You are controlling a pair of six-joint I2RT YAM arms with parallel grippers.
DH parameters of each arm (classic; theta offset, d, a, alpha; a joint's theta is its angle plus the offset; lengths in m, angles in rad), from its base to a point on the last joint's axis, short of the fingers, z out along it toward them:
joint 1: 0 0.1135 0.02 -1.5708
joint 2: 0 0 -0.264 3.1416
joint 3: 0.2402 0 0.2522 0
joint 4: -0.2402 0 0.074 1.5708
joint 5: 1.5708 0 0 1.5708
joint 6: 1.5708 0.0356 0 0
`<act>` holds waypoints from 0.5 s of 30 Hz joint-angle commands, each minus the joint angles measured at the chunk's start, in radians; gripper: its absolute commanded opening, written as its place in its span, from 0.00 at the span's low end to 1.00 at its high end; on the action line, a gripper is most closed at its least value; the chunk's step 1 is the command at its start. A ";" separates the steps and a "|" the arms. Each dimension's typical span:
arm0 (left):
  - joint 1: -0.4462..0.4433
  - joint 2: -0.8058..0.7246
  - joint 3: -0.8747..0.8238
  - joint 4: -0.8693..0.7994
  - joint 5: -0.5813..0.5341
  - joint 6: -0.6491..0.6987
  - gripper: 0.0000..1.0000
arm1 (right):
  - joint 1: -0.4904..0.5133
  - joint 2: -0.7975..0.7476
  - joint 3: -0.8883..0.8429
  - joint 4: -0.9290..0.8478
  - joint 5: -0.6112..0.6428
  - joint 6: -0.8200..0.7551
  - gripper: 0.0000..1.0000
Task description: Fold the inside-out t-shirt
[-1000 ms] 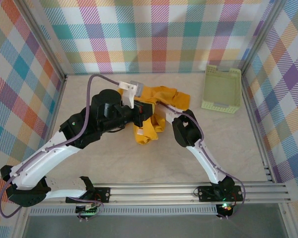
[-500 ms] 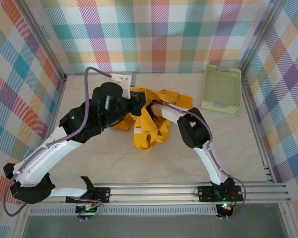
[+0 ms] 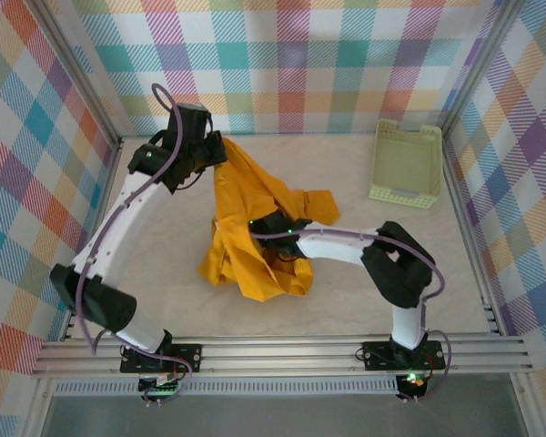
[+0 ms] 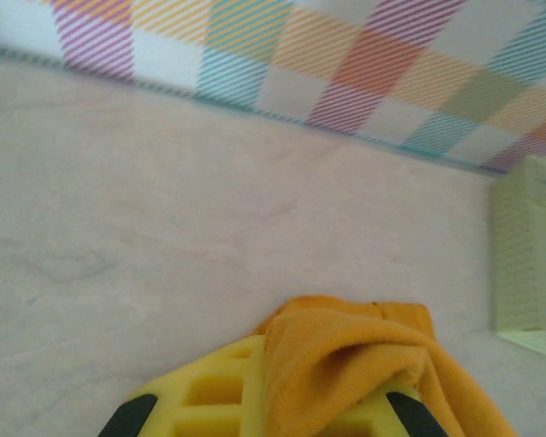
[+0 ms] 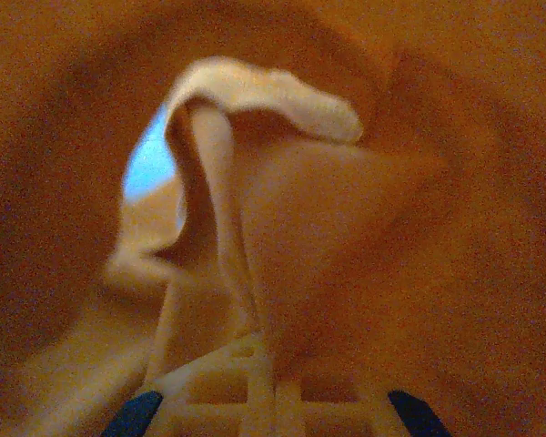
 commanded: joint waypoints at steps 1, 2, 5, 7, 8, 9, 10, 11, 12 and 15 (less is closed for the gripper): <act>0.091 0.085 0.018 -0.047 0.021 -0.021 0.00 | 0.026 -0.137 -0.098 0.165 0.020 -0.061 0.00; 0.113 0.111 0.011 -0.054 0.021 -0.025 0.00 | 0.031 -0.168 -0.126 0.186 0.032 -0.062 0.00; 0.170 0.171 -0.043 -0.050 0.007 -0.039 0.00 | 0.035 -0.256 -0.196 0.208 0.071 -0.051 0.00; 0.189 0.197 -0.092 -0.025 0.000 -0.044 0.00 | 0.035 -0.310 -0.234 0.238 0.074 -0.065 0.00; 0.195 0.217 -0.107 -0.022 -0.004 -0.043 0.00 | 0.035 -0.330 -0.248 0.253 0.064 -0.076 0.00; 0.195 0.242 -0.114 -0.024 -0.007 -0.041 0.00 | 0.034 -0.356 -0.258 0.270 0.042 -0.088 0.00; 0.196 0.275 -0.112 -0.036 -0.005 -0.037 0.00 | 0.034 -0.379 -0.263 0.278 0.016 -0.099 0.00; 0.194 0.305 -0.108 -0.048 0.000 -0.036 0.00 | 0.035 -0.396 -0.265 0.286 -0.012 -0.107 0.00; 0.196 0.341 -0.100 -0.061 0.010 -0.033 0.00 | 0.035 -0.420 -0.270 0.301 -0.049 -0.115 0.00; 0.195 0.447 -0.076 -0.099 0.016 -0.031 0.00 | 0.035 -0.485 -0.277 0.337 -0.172 -0.140 0.00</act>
